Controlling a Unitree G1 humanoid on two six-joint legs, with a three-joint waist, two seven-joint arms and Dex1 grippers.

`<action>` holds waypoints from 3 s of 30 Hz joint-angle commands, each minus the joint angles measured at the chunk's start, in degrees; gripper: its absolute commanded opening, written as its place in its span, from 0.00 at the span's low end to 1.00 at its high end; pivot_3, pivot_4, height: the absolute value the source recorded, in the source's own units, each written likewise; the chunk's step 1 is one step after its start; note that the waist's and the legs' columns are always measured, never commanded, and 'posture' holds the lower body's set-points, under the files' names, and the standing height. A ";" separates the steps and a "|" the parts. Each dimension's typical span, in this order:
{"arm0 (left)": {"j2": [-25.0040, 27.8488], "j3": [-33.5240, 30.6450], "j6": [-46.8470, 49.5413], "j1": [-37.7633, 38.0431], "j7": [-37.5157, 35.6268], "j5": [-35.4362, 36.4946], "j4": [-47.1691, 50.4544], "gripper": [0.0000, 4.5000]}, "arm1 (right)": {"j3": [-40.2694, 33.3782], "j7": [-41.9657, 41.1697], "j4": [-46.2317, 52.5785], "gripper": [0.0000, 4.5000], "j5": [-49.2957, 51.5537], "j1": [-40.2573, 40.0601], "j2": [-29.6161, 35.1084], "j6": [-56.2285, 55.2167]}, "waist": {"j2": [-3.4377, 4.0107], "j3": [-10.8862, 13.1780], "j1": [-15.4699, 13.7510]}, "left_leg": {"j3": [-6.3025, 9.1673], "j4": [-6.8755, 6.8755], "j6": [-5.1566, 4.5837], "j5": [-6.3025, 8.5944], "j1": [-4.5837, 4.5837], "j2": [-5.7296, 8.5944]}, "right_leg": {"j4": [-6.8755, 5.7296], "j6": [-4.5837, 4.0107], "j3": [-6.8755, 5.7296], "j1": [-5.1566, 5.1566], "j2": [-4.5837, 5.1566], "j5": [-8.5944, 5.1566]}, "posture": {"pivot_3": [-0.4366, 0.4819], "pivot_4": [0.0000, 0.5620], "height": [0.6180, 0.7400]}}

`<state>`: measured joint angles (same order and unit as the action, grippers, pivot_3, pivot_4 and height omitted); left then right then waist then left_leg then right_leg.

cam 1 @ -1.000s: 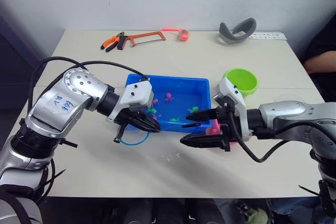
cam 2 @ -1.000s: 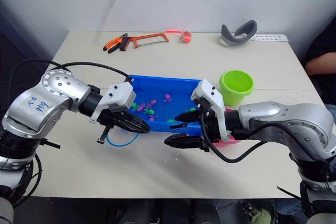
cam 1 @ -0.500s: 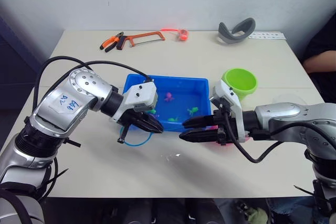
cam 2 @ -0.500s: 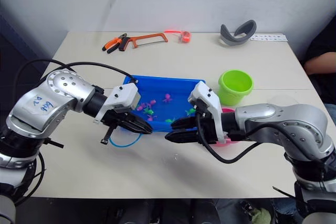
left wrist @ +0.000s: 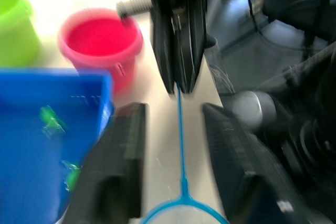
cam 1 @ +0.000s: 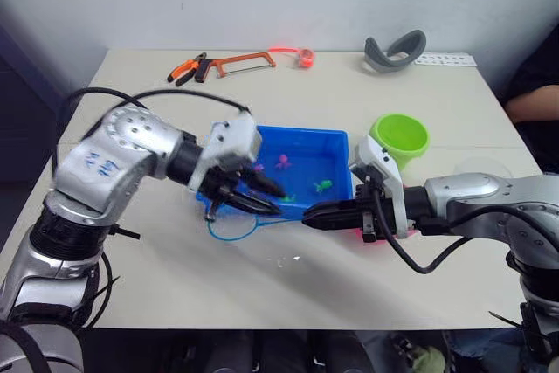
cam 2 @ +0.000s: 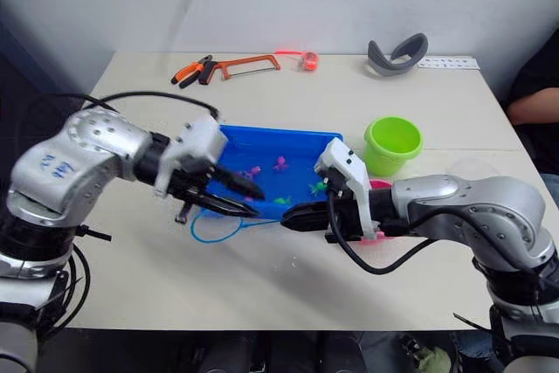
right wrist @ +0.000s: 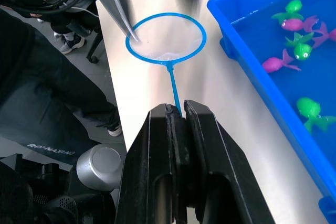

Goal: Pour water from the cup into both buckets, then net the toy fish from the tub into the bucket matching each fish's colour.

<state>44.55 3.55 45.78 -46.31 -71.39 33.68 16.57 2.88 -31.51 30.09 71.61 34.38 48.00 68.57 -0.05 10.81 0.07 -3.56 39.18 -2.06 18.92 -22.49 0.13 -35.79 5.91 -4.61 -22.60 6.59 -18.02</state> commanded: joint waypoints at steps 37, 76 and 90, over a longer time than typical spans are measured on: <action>-2.22 -18.53 -25.82 28.69 16.87 -4.76 -10.06 0.99 | 14.68 -13.43 -23.14 0.00 -61.29 8.72 0.69 -27.32 | -0.08 0.01 0.16 | -0.15 -0.05 0.07 0.02 0.11 0.04 | -0.06 0.05 0.06 -0.02 0.05 0.03 | 0.48 0.27 1.00; -9.61 -6.31 -23.41 17.43 12.96 -1.86 -7.21 0.99 | -30.08 -19.45 2.58 0.00 -39.19 -21.82 -6.38 -21.07 | -0.10 0.00 -0.29 | -0.13 -0.05 0.09 0.00 0.10 0.07 | -0.09 0.06 0.01 0.01 -0.02 0.04 | 0.48 0.27 1.00; -13.89 -1.13 -23.09 13.56 8.42 -2.54 -10.83 0.99 | -44.98 -24.07 3.53 0.00 -50.68 -49.65 -11.40 -51.51 | -0.11 -0.01 -1.52 | -0.21 -0.05 0.03 -0.03 0.30 0.12 | -0.10 0.10 0.12 0.19 -0.25 0.06 | 0.48 0.27 1.00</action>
<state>32.11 1.25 23.21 -31.26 -61.51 30.59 6.76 -37.94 -54.18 34.78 29.10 -7.28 40.13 36.34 -0.16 10.80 -1.45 -3.80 39.14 -2.03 18.88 -22.19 0.26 -35.90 6.02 -4.47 -22.42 6.34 -17.96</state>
